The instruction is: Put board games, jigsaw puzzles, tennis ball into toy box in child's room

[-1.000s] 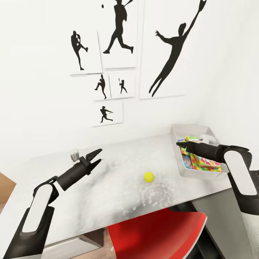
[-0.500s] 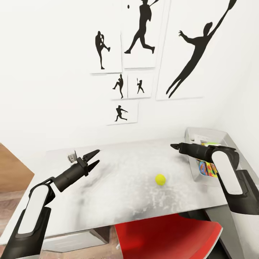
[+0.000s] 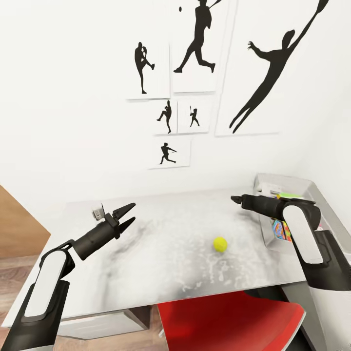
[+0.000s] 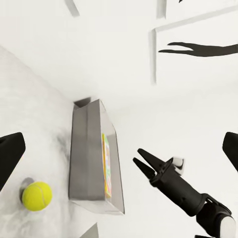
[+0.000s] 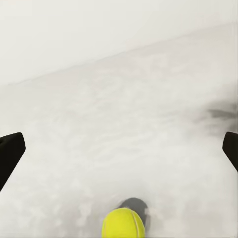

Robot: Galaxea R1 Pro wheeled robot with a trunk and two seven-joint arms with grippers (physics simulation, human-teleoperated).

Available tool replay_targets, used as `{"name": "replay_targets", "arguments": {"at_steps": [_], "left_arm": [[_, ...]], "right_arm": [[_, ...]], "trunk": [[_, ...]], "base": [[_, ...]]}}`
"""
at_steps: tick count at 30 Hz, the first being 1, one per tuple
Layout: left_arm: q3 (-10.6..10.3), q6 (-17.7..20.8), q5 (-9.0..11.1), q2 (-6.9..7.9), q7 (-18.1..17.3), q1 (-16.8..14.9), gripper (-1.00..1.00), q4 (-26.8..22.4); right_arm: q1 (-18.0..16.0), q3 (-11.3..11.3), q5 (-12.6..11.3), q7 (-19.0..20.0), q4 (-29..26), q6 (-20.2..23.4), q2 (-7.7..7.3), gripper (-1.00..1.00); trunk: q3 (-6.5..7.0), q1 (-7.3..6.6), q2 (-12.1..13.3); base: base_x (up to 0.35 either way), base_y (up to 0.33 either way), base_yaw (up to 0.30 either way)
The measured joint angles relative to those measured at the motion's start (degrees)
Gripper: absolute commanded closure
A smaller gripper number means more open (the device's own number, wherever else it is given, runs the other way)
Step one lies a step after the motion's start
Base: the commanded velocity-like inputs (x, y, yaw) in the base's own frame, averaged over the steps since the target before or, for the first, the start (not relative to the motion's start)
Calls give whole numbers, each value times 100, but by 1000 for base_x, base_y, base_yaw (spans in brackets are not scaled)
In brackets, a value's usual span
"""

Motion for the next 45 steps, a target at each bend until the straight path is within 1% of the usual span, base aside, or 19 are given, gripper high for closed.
{"name": "replay_targets", "arguments": {"at_steps": [2, 3, 4, 5, 8, 9, 13, 18, 23, 26, 27, 31, 45], "left_arm": [[0, 0, 0, 0, 3, 0, -100, 2], [0, -1, 0, -2, 8, 0, -100, 5], [-1, -1, -4, -3, 13, 0, -100, 10], [0, -1, -3, -3, 13, 0, -100, 10], [-1, -2, -8, -5, 23, 0, -100, 15], [-1, -2, -8, -4, 23, 0, -100, 14], [-1, -2, -10, -3, 26, -5, -100, 17], [-1, -2, -8, -1, 25, -8, -100, 18], [-1, -2, -8, -1, 25, -8, -100, 20], [-1, -2, -11, -1, 25, -9, -100, 23], [-1, -2, -11, -1, 25, -9, -100, 23], [-1, 3, -19, 0, 25, -9, -100, 26], [-5, 6, -47, -5, 31, -17, -100, 36]], "right_arm": [[-2, 7, 5, 0, 68, 0, 9, -100], [-5, 18, 11, 0, 162, 0, 27, -100], [-39, 52, 21, 4, 321, 0, 75, -100], [-41, 53, 24, 4, 326, 0, 76, -100], [-173, 188, 76, 14, 784, 0, 235, -100], [-175, 189, 82, 14, 789, 1, 236, -100], [-306, 379, 239, 21, 1312, 1, 387, -100], [-372, 501, 397, 25, 1682, 1, 465, -100], [-384, 565, 436, 27, 1819, 1, 502, -100], [-389, 712, 449, 30, 1888, 0, 559, -100], [-390, 714, 456, 30, 1889, 2, 560, -100], [-391, 915, 467, 25, 1932, 1, 603, -100], [-263, 1128, 477, 28, 1947, 2, 620, -100]], "trunk": [[0, 0, 0], [0, 0, 0], [0, 0, 1], [0, 0, 0], [0, 0, 0], [0, 0, 0], [0, 0, 0], [0, 0, 0], [0, 0, 0], [0, 0, 0], [0, 0, 0], [0, 0, 0], [0, 0, 0]], "base": [[0, 0, 11], [0, 0, 8], [0, 0, 8], [0, 0, 6], [0, 0, 4], [0, 0, 3], [0, 0, 2], [0, 0, 0], [0, 0, 0], [0, 0, 0], [0, 0, 0], [0, 0, 0], [0, 0, 0]]}}
